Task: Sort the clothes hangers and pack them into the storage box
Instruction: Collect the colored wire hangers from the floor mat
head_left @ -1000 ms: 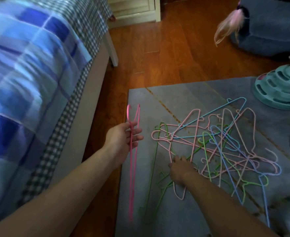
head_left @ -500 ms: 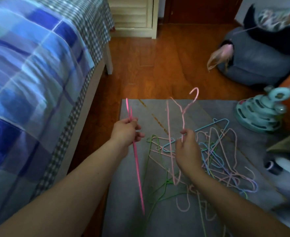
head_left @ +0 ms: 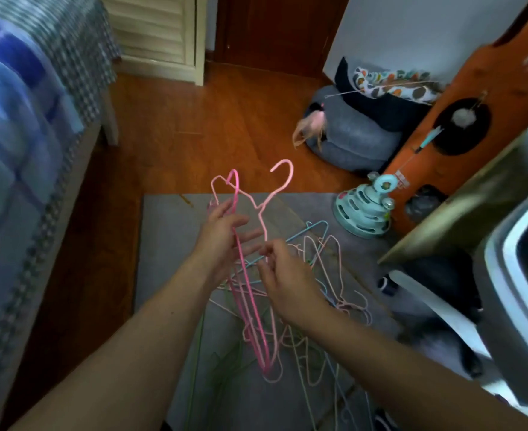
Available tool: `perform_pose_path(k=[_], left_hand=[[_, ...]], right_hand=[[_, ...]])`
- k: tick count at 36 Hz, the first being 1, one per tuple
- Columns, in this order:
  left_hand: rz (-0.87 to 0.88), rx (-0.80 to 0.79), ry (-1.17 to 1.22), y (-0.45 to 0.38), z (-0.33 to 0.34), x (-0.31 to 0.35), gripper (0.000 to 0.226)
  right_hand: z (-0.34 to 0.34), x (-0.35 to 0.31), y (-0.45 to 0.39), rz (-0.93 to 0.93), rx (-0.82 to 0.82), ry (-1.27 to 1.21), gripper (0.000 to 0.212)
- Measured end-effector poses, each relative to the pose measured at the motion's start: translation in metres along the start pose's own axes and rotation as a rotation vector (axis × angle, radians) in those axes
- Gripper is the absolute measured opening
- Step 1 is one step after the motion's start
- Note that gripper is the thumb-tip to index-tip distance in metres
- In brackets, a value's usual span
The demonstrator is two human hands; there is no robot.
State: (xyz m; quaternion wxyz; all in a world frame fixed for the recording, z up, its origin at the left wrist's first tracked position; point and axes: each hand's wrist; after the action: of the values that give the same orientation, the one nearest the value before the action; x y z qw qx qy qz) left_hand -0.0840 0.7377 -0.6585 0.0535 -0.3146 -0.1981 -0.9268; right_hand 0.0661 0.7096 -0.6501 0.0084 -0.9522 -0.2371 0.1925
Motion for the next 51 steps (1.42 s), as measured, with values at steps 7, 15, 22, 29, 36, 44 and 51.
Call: perform_pose_path(k=[7, 15, 22, 29, 36, 44, 51], left_hand=[[0.076, 0.314, -0.177, -0.016, -0.011, -0.024, 0.03], [0.239, 0.282, -0.313, -0.044, -0.002, -0.036, 0.038], [0.329, 0.334, -0.244, -0.028, -0.023, -0.051, 0.047], [0.269, 0.331, -0.138, 0.018, -0.043, -0.051, 0.031], [0.165, 0.375, -0.337, 0.024, -0.055, -0.056, 0.02], [0.093, 0.409, -0.387, 0.02, -0.045, -0.066, 0.015], [-0.02, 0.391, -0.417, 0.015, -0.058, -0.084, 0.008]], right_hand=[[0.014, 0.03, -0.005, 0.13, 0.187, -0.267, 0.023], [0.056, 0.086, -0.066, 0.025, 0.141, -0.272, 0.049], [0.105, 0.063, -0.031, -0.196, 0.064, -0.295, 0.05], [0.115, 0.043, 0.021, -0.381, -0.2, -0.326, 0.052], [0.129, 0.124, -0.02, -0.308, -0.336, 0.116, 0.027], [0.11, 0.233, 0.005, -0.062, -0.765, 0.658, 0.032], [0.1, 0.268, 0.017, 0.161, -0.67, 0.585, 0.032]])
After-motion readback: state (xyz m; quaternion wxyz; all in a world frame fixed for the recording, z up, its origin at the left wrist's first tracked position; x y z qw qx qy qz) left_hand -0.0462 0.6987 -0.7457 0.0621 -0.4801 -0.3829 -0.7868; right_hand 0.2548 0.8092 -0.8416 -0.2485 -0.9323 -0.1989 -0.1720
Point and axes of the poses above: each hand's wrist, its own y-axis away from the middle knuckle, its own z-axis out of the palm, x = y × z, and after that the axes turned 14 degrees about y, right-handed
